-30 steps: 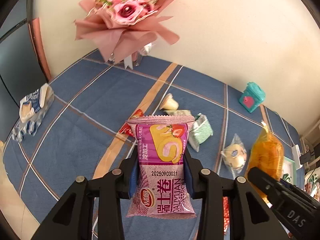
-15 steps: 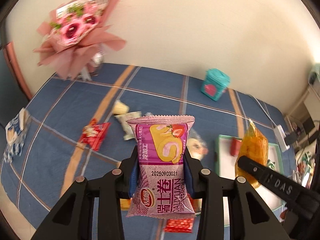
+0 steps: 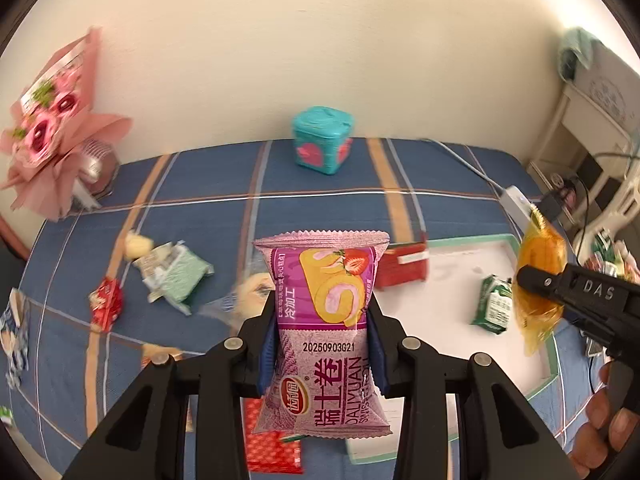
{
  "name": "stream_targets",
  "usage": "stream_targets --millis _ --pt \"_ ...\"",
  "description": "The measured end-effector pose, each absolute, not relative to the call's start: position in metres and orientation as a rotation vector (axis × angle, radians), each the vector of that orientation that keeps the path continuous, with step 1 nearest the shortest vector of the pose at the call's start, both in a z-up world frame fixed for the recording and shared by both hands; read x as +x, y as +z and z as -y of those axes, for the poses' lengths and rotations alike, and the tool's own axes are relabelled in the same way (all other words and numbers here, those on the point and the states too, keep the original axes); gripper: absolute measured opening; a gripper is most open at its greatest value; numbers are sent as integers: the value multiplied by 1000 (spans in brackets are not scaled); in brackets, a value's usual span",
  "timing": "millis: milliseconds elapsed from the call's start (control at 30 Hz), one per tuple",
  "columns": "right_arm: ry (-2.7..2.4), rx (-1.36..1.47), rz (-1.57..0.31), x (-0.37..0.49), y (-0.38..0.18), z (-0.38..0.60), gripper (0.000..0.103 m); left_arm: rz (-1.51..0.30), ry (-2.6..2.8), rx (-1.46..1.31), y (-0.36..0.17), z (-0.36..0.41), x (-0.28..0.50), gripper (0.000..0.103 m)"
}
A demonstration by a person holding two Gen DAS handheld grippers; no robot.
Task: Organize snacks
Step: 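Carry the yellow bag over the tray with the right gripper while the left gripper carries the pink bag there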
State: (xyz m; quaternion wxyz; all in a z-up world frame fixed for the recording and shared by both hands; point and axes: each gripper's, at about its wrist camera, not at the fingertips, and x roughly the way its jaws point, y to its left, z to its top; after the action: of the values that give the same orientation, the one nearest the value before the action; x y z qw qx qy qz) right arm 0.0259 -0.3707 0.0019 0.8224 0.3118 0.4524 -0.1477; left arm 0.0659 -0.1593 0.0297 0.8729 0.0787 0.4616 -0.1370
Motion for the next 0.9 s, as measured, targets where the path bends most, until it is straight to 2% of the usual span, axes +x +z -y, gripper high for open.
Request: stream_targets --millis 333,900 --pt "-398 670 -941 15 6 402 42 -985 -354 236 11 213 61 40" --pt "-365 574 -1053 43 -31 378 42 -1093 -338 199 -40 212 82 40"
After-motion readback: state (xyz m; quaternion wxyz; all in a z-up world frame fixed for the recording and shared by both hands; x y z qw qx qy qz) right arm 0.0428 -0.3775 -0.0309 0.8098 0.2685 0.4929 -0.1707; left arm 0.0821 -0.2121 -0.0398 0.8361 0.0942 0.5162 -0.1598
